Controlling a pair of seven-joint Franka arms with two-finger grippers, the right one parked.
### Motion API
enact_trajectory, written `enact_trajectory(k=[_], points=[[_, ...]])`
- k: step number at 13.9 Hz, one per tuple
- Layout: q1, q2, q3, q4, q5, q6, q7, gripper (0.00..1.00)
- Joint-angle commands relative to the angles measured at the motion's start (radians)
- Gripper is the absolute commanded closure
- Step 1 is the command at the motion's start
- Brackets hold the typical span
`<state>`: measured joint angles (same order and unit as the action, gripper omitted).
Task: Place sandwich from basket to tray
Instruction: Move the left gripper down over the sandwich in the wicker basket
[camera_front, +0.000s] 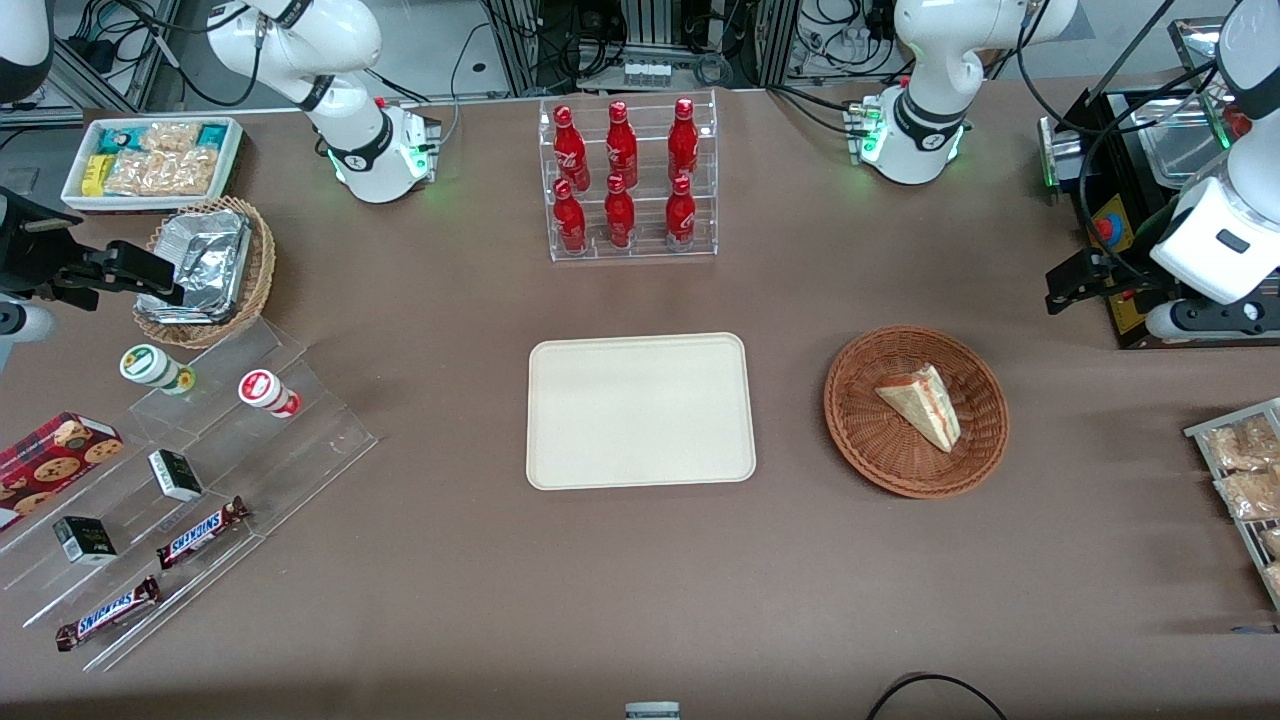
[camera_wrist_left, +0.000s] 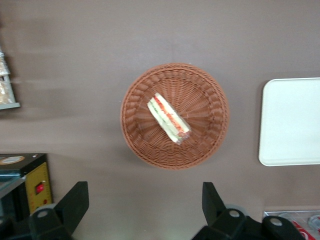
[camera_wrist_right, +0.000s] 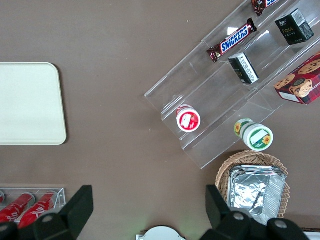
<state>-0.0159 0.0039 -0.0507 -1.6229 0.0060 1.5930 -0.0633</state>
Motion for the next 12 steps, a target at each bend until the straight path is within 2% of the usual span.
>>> enact_trajectory(k=[1, 5, 8, 12], points=[[0.005, -0.013, -0.009, -0.005, 0.026, 0.007, -0.004, 0.00], [0.004, 0.014, -0.012, -0.005, 0.019, 0.031, -0.004, 0.00], [-0.001, 0.085, -0.012, -0.009, 0.017, 0.094, -0.018, 0.00], [-0.047, 0.171, -0.017, -0.052, 0.029, 0.209, -0.191, 0.00]])
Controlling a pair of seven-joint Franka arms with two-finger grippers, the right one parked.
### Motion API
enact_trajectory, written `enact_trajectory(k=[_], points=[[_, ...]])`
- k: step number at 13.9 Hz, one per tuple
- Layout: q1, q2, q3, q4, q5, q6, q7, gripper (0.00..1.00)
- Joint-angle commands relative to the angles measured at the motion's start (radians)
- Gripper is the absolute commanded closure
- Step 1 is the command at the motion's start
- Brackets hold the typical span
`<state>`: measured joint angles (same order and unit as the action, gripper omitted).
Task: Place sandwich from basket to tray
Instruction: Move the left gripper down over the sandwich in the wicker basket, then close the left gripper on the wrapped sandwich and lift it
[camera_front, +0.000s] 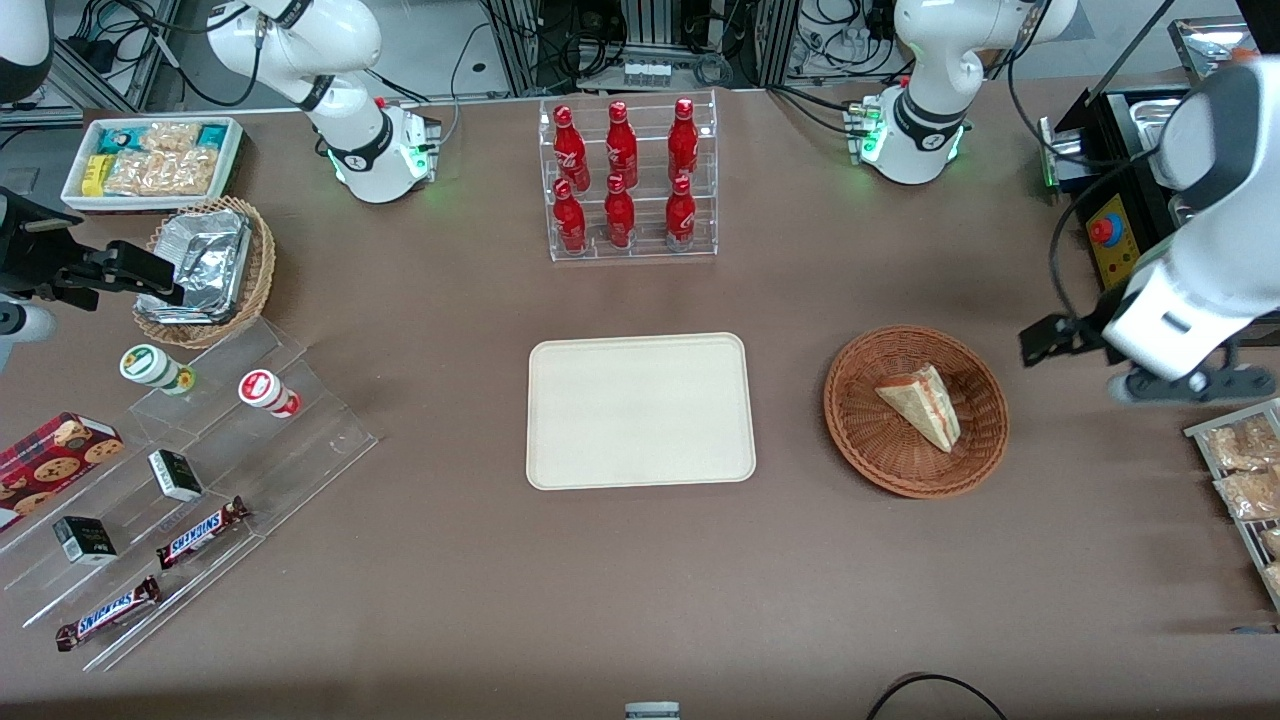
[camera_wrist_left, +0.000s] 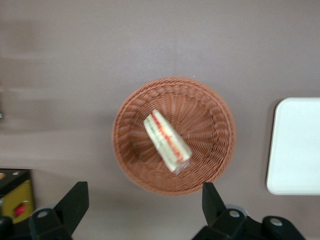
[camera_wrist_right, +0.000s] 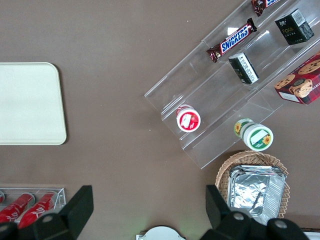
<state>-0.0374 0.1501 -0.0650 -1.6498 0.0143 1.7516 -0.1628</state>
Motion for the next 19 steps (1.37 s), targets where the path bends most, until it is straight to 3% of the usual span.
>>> enact_trajectory(k=[1, 9, 19], points=[[-0.027, 0.023, -0.002, -0.081, 0.021, 0.122, -0.113, 0.00], [-0.029, -0.011, -0.002, -0.542, 0.021, 0.659, -0.457, 0.00], [-0.052, 0.084, -0.002, -0.604, 0.016, 0.724, -0.527, 0.00]])
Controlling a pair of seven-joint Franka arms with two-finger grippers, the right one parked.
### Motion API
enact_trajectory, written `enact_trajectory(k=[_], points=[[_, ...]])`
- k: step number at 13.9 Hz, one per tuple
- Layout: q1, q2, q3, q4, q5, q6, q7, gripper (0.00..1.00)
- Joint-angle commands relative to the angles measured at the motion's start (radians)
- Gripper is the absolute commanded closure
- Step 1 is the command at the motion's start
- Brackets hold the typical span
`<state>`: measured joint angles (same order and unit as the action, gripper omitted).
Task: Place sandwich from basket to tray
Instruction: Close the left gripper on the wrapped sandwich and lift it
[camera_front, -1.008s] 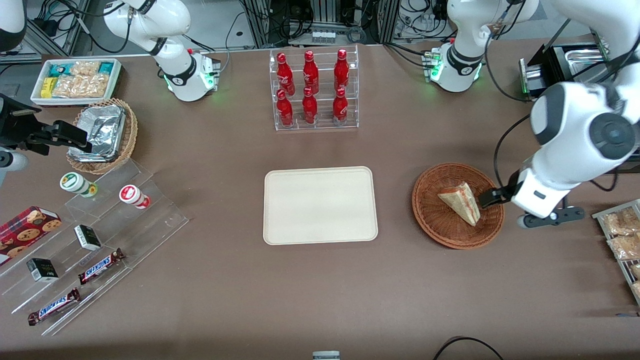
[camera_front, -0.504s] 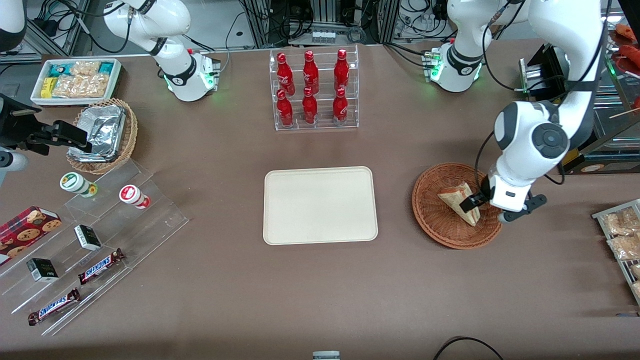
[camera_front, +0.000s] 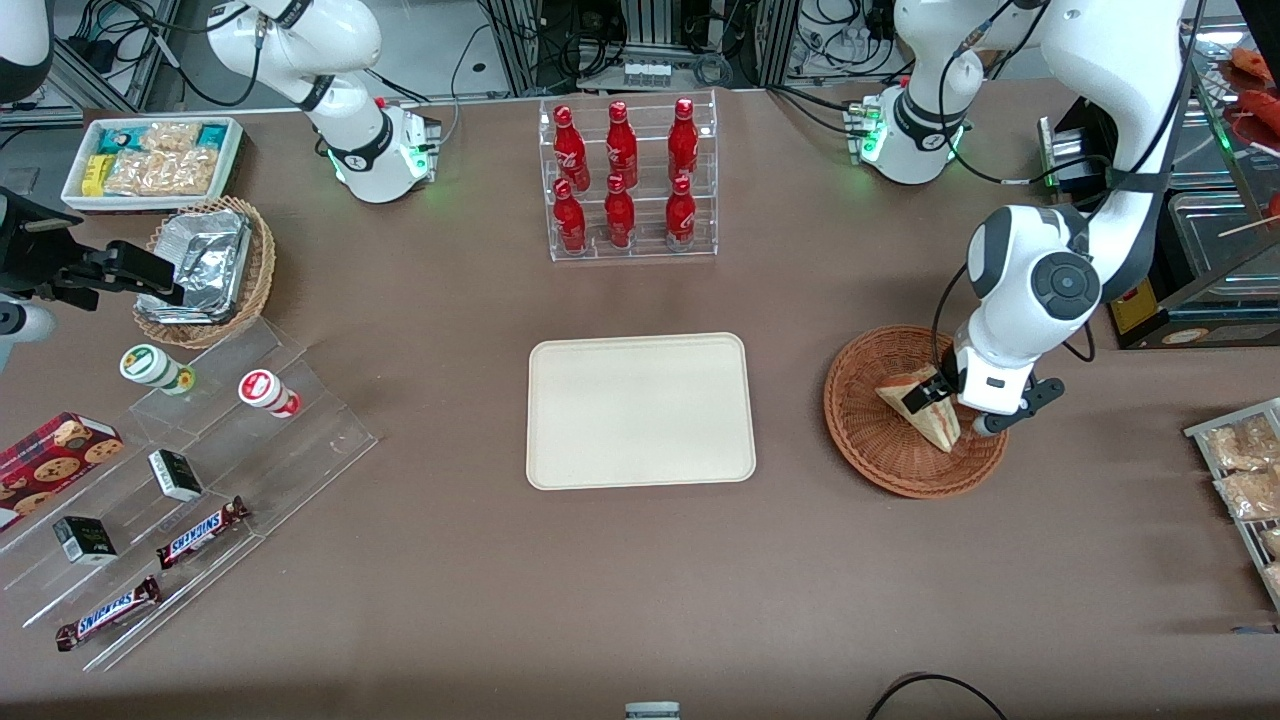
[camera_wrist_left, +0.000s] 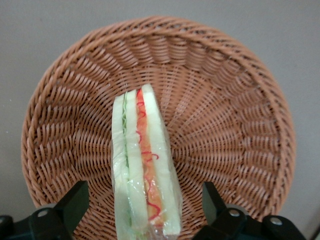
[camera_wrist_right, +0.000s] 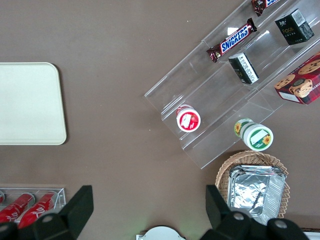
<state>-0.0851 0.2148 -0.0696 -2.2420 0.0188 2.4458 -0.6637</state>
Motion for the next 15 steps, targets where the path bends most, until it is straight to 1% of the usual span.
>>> enact_trajectory(k=[1, 2, 3, 4, 5, 6, 10, 12, 13, 15], points=[[-0.005, 0.032, 0.002, -0.011, 0.012, 0.032, -0.027, 0.00], [-0.005, 0.041, 0.002, -0.011, 0.012, 0.033, -0.027, 0.00], [-0.005, 0.047, 0.002, -0.011, 0.012, 0.039, -0.027, 0.03], [-0.005, 0.052, 0.002, -0.010, 0.012, 0.041, -0.039, 0.33], [-0.005, 0.054, 0.002, -0.007, 0.012, 0.039, -0.046, 0.72], [-0.005, 0.054, 0.002, -0.002, 0.012, 0.033, -0.045, 1.00], [-0.007, 0.026, 0.001, 0.012, 0.012, 0.026, -0.043, 1.00], [-0.021, -0.035, 0.001, 0.036, 0.015, -0.051, -0.030, 1.00], [-0.027, -0.051, -0.001, 0.077, 0.021, -0.104, -0.028, 1.00], [-0.086, -0.046, -0.001, 0.219, 0.021, -0.244, -0.031, 1.00]])
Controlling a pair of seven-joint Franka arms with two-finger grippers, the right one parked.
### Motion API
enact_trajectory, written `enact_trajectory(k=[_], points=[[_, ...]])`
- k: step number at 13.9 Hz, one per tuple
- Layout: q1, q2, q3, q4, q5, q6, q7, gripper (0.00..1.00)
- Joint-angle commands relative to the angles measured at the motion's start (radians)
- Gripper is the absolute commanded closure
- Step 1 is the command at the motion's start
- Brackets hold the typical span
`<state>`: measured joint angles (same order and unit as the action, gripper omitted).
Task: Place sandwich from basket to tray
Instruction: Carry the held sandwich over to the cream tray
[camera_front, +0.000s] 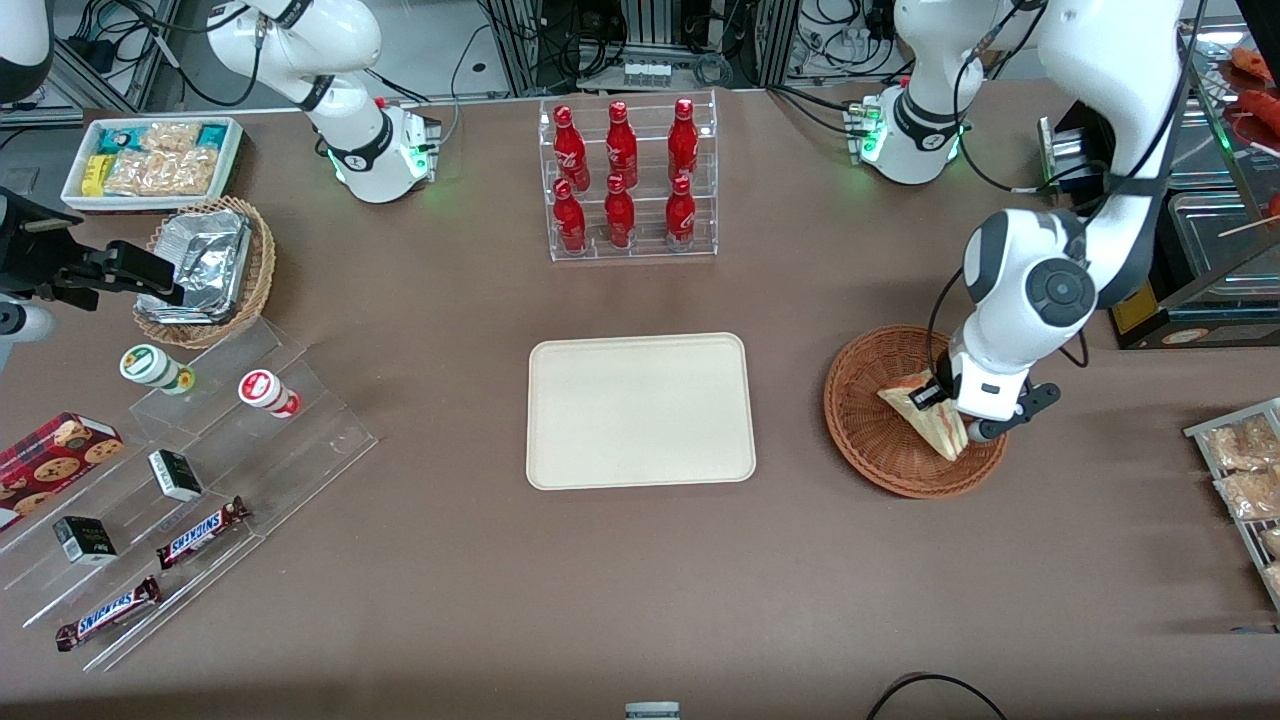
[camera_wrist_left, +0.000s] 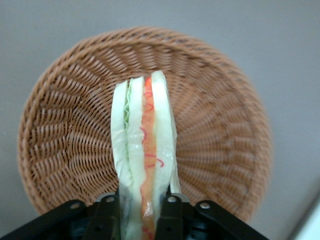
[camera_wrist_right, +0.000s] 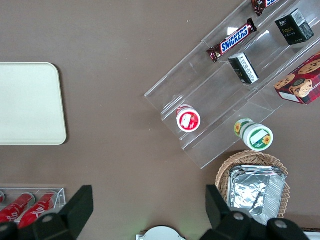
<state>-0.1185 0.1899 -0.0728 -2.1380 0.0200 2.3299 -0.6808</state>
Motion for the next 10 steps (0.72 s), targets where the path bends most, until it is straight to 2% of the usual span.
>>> enact_trajectory(k=[1, 4, 10], points=[[-0.072, -0.015, 0.002, 0.183, 0.020, -0.177, -0.020, 1.00], [-0.167, 0.019, 0.002, 0.338, 0.017, -0.296, -0.025, 1.00], [-0.421, 0.198, 0.001, 0.464, 0.015, -0.323, -0.072, 1.00]])
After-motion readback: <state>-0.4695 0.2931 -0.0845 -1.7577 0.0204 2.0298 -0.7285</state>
